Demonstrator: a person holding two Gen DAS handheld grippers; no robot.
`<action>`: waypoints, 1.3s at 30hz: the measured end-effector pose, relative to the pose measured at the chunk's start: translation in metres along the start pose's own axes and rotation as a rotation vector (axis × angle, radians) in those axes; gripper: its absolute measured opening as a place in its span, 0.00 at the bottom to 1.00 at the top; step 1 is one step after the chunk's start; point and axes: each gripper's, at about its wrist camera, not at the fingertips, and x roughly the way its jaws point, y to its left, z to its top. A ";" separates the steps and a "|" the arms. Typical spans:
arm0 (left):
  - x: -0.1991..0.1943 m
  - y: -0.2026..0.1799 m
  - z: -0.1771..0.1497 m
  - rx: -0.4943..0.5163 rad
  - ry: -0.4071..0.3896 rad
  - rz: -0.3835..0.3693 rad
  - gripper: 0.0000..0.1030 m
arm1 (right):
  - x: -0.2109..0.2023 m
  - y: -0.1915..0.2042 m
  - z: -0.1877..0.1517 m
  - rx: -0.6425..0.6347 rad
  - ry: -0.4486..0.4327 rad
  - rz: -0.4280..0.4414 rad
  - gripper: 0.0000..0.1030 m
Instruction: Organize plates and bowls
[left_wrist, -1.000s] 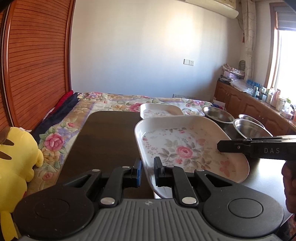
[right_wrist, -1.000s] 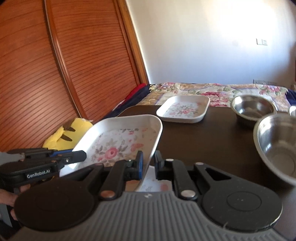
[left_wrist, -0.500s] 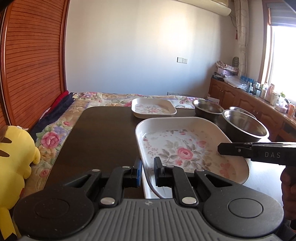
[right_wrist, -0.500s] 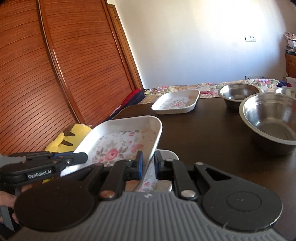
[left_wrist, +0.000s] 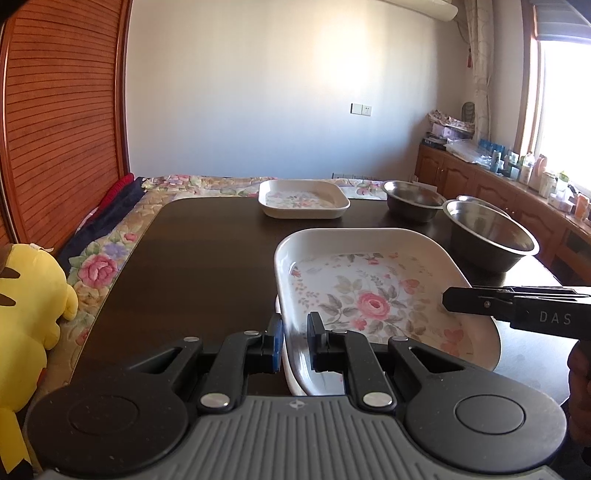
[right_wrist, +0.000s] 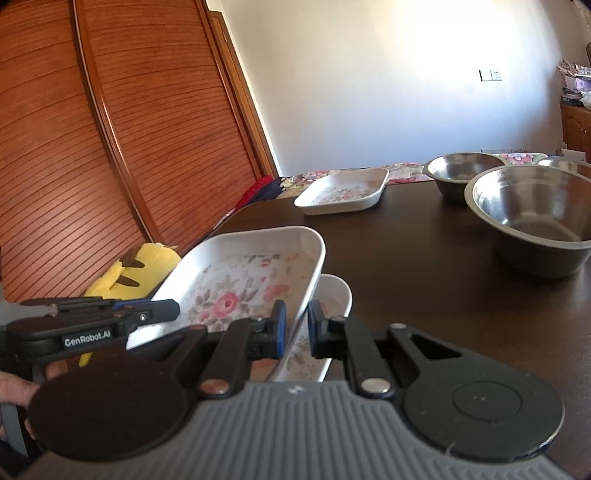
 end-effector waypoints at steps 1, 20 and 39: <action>0.002 0.001 -0.001 -0.002 0.003 0.002 0.15 | 0.001 0.000 -0.001 -0.002 0.002 -0.002 0.14; 0.026 -0.001 -0.006 0.002 0.039 0.007 0.15 | 0.006 0.004 -0.008 -0.044 0.014 -0.051 0.14; 0.032 -0.006 -0.010 0.023 0.049 0.036 0.15 | 0.010 0.009 -0.013 -0.102 0.008 -0.084 0.17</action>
